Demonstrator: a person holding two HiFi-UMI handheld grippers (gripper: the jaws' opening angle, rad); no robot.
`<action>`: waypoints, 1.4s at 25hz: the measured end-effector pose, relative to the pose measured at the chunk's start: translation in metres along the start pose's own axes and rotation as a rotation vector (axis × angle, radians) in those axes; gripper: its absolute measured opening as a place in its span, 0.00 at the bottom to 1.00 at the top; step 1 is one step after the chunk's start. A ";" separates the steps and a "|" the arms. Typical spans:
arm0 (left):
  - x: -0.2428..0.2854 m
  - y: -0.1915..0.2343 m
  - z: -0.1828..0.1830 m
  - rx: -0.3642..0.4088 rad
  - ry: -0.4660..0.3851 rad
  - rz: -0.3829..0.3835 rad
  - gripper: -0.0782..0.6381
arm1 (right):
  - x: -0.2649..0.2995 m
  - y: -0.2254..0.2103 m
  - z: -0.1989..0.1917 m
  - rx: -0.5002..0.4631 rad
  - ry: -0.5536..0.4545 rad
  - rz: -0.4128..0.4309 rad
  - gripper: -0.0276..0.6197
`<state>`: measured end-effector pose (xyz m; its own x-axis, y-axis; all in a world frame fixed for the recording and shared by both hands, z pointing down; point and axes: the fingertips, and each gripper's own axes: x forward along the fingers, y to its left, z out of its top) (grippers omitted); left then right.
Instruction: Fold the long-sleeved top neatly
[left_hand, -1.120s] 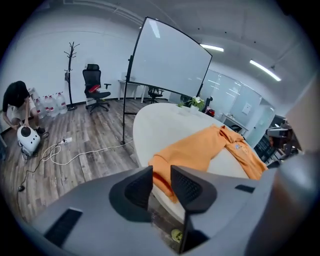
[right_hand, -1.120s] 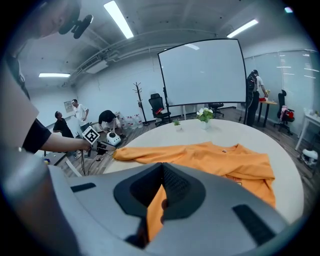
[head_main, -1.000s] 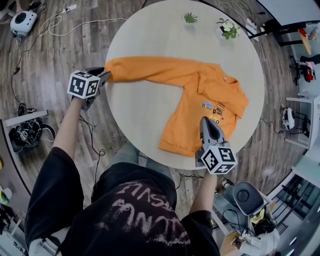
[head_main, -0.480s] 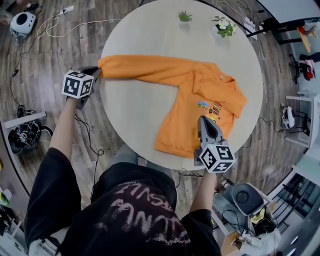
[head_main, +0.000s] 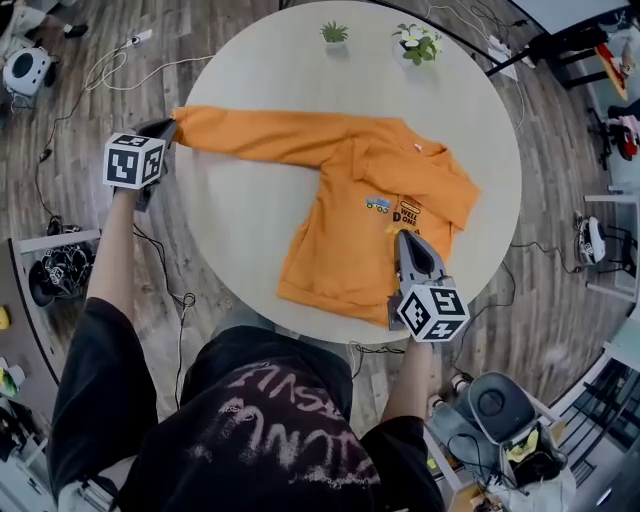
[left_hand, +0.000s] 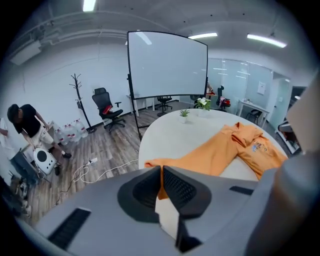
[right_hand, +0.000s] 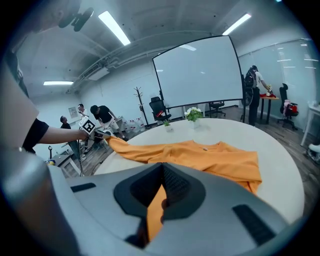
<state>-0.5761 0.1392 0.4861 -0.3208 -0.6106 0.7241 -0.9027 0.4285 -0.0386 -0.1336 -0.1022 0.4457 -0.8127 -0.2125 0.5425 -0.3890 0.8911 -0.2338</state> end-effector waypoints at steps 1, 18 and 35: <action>-0.006 -0.011 0.008 0.015 -0.003 0.024 0.15 | -0.005 -0.010 -0.002 0.001 -0.003 0.008 0.05; -0.003 -0.318 0.153 0.210 -0.061 0.086 0.14 | -0.105 -0.222 -0.012 0.068 -0.073 0.069 0.05; 0.054 -0.551 0.194 0.434 -0.072 -0.087 0.14 | -0.112 -0.276 -0.052 0.111 -0.019 0.120 0.05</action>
<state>-0.1515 -0.2594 0.4131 -0.2436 -0.6830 0.6886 -0.9590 0.0635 -0.2763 0.0870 -0.3033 0.4916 -0.8638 -0.1161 0.4903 -0.3338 0.8608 -0.3843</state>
